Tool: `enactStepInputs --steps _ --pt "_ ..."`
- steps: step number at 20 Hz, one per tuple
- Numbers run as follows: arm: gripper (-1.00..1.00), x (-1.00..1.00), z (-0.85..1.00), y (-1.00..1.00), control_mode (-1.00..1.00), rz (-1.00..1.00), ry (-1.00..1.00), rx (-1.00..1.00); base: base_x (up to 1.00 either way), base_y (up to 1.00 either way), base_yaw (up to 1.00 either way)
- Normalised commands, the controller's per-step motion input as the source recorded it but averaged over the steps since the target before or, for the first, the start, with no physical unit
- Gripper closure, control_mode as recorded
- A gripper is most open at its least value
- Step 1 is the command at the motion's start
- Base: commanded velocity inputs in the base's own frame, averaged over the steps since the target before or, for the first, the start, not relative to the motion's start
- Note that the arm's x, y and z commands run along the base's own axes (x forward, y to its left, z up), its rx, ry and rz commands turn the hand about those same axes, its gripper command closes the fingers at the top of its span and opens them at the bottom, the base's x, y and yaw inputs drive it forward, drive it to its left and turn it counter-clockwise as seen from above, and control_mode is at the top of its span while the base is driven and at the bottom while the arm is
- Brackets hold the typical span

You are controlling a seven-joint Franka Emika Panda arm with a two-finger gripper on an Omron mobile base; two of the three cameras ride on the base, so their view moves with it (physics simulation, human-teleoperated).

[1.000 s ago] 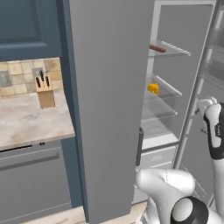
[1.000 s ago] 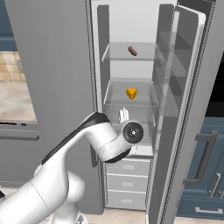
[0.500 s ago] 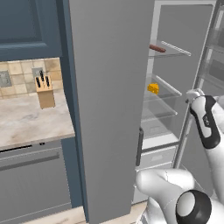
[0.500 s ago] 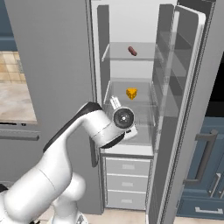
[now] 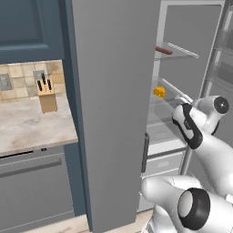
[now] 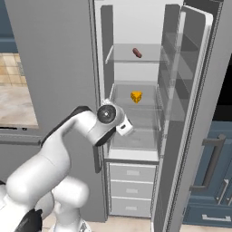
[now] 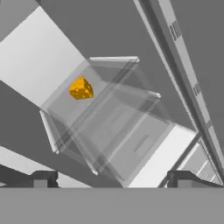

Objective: Retrieve the sausage and cheese from the fridge and place them on the cutting board on the counter.

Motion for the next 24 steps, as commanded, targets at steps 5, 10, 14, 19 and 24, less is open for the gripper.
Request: enactStepInputs --steps 5,10,14,19,24 --pt "-1.0 0.5 0.08 -0.03 -1.0 0.13 0.14 -0.18 0.0 0.0 0.0" --pt "-1.0 0.3 0.03 -0.21 -1.0 0.13 0.03 -0.02 0.0 0.0 0.0" --pt "-1.0 0.49 0.0 -0.12 -1.0 0.13 0.05 0.0 0.0 0.0 0.0" --pt "-1.0 0.47 0.01 -0.01 -1.0 0.12 0.0 0.0 0.0 0.0 0.0" --pt "-1.0 0.34 0.0 -0.14 -1.0 0.06 0.0 0.0 0.0 0.0 0.0"
